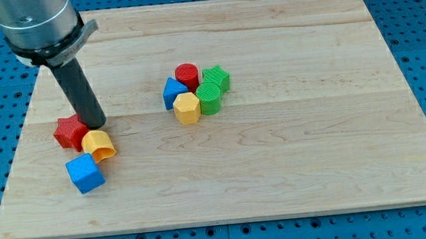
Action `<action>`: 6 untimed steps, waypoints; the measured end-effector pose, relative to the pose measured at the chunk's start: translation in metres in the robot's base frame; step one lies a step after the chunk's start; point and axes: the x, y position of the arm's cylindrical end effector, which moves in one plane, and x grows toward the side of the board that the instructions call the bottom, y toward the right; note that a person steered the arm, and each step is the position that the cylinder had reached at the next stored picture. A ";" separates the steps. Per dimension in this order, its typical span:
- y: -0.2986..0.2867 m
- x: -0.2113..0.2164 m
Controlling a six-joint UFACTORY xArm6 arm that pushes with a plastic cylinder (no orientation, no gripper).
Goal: Move the blue cube vertical to the red star
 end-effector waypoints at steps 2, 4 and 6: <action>-0.022 0.038; 0.045 0.027; 0.044 0.103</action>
